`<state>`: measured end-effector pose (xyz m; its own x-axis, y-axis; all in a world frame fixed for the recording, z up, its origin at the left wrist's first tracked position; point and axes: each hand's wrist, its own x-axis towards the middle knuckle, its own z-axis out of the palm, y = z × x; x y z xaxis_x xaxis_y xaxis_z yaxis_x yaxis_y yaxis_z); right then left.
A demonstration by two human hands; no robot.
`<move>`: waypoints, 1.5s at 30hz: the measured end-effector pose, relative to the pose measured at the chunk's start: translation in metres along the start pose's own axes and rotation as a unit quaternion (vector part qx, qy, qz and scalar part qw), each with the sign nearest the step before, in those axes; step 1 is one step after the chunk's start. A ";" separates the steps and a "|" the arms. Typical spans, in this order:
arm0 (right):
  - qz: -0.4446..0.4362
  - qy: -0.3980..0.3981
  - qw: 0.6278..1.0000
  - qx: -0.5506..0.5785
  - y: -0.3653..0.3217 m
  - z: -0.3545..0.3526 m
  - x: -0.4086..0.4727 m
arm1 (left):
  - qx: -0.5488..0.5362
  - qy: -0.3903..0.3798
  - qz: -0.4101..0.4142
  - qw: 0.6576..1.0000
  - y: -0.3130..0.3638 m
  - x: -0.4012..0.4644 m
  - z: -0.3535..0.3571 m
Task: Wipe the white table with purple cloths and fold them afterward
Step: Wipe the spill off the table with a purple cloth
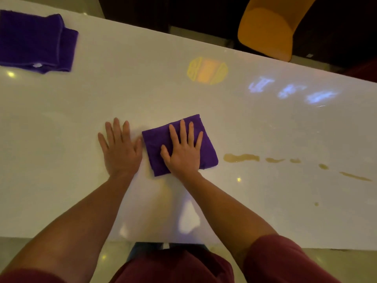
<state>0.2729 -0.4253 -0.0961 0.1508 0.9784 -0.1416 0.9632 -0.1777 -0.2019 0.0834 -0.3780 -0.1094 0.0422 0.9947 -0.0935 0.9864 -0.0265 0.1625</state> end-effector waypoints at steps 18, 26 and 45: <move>-0.157 -0.001 0.988 0.006 0.035 -0.021 0.105 | 0.025 0.030 -0.027 0.999 0.011 0.000 -0.005; -0.143 0.003 0.989 -0.029 0.160 -0.040 0.074 | -0.109 0.065 -0.146 0.981 0.167 0.045 -0.010; -0.065 0.029 0.997 0.000 0.196 -0.041 0.082 | -0.031 0.067 -0.103 0.992 0.209 0.043 0.033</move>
<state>0.4829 -0.3754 -0.1074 0.0376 0.9976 -0.0582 0.9753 -0.0493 -0.2152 0.2968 -0.3437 -0.1119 -0.1845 0.9828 -0.0005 0.9602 0.1803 0.2133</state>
